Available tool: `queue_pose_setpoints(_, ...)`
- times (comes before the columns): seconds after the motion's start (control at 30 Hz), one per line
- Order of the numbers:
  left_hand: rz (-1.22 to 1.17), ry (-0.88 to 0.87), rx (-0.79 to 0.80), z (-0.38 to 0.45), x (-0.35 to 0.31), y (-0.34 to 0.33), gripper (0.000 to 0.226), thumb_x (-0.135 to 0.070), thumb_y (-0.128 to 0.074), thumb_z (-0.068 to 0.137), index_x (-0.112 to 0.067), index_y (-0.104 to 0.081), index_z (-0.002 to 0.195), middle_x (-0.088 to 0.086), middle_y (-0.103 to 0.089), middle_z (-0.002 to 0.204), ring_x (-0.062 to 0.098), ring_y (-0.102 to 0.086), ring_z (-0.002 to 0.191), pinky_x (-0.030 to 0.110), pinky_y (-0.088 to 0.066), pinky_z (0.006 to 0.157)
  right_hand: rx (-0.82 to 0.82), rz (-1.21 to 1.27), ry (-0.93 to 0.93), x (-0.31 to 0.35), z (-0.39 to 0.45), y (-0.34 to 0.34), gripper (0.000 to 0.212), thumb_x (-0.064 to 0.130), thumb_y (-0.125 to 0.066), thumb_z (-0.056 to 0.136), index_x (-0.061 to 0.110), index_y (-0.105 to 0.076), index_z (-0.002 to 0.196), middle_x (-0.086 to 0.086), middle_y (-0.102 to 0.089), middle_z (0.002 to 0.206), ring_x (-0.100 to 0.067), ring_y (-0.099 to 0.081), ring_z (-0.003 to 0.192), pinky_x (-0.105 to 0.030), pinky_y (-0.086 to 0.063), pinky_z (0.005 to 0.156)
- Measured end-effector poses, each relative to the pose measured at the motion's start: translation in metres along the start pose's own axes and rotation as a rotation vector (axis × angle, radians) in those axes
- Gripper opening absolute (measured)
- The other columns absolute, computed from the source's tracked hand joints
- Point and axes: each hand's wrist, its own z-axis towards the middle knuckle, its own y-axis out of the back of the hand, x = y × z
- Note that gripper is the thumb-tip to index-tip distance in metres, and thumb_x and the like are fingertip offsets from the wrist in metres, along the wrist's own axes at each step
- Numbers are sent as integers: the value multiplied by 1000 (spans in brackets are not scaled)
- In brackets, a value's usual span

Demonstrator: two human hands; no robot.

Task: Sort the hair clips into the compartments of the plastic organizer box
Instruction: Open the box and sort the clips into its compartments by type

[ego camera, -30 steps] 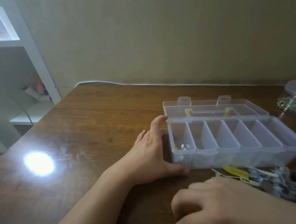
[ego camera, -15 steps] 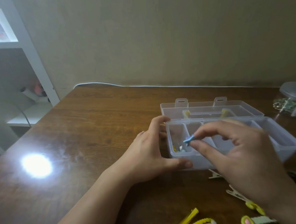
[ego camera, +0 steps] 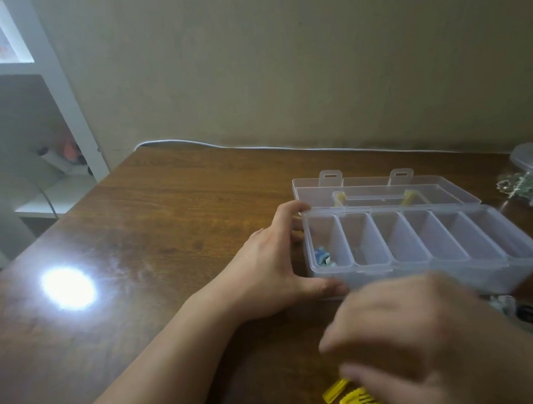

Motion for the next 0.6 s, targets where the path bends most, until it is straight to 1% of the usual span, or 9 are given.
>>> queue_pose_setpoints(0.03,5,5,3,0,0,0,105,-64,-81,62,-45,-16,142,-14,-48,146,4,-44,133,39,-39,113,142,-89,47,1,-1,-3,21,53,-59,84,43,-64,101,24,-64,93,4,-62,80,-25,-54,53)
queue_pose_setpoints(0.07,9,6,5,0,0,0,106,-64,-81,61,-44,-15,142,-14,-47,146,4,-44,132,38,-39,113,239,-156,60,1,-2,-8,25,60,-53,82,46,-61,101,25,-61,93,4,-61,74,-24,-52,45)
queue_pose_setpoints(0.1,12,5,5,0,0,0,107,-65,-81,61,-45,-15,142,-15,-47,145,3,-44,132,38,-39,113,297,-187,41,1,-2,-13,27,63,-48,80,47,-60,98,25,-59,92,4,-60,70,-22,-48,39)
queue_pose_setpoints(0.13,14,6,7,1,0,0,107,-65,-81,61,-46,-15,142,-15,-47,145,3,-44,132,38,-39,113,316,-193,19,0,-3,-17,28,64,-44,78,48,-60,95,25,-57,90,4,-59,68,-20,-45,36)
queue_pose_setpoints(0.23,24,15,14,0,-1,0,108,-65,-80,62,-45,-13,143,-15,-46,146,3,-42,133,34,-37,114,314,-198,-18,0,-2,-19,27,60,-39,74,49,-60,87,27,-56,82,8,-55,67,-20,-40,35)
queue_pose_setpoints(0.33,32,25,25,0,-3,0,109,-64,-79,63,-44,-11,145,-15,-43,148,3,-41,134,30,-35,112,295,-167,-25,1,-3,-21,23,56,-40,75,47,-58,86,27,-54,80,7,-49,71,-20,-43,37)
queue_pose_setpoints(0.47,38,28,32,1,-4,1,107,-65,-78,63,-47,-10,144,-15,-42,149,5,-41,135,35,-38,114,243,-120,-55,1,-4,-25,19,47,-43,76,44,-57,89,24,-56,84,5,-51,78,-20,-50,44)
queue_pose_setpoints(0.53,36,29,30,0,-4,0,108,-64,-78,63,-45,-10,144,-15,-43,149,6,-41,135,36,-38,114,170,-93,-45,-2,-5,-22,19,41,-48,82,43,-58,98,23,-57,94,5,-54,86,-22,-55,53)
queue_pose_setpoints(0.6,31,17,22,0,-2,0,105,-63,-79,65,-46,-11,143,-14,-44,148,5,-42,135,39,-38,115,59,18,-45,-5,-4,-16,23,30,-57,86,39,-61,107,21,-58,104,2,-57,94,-25,-58,67)
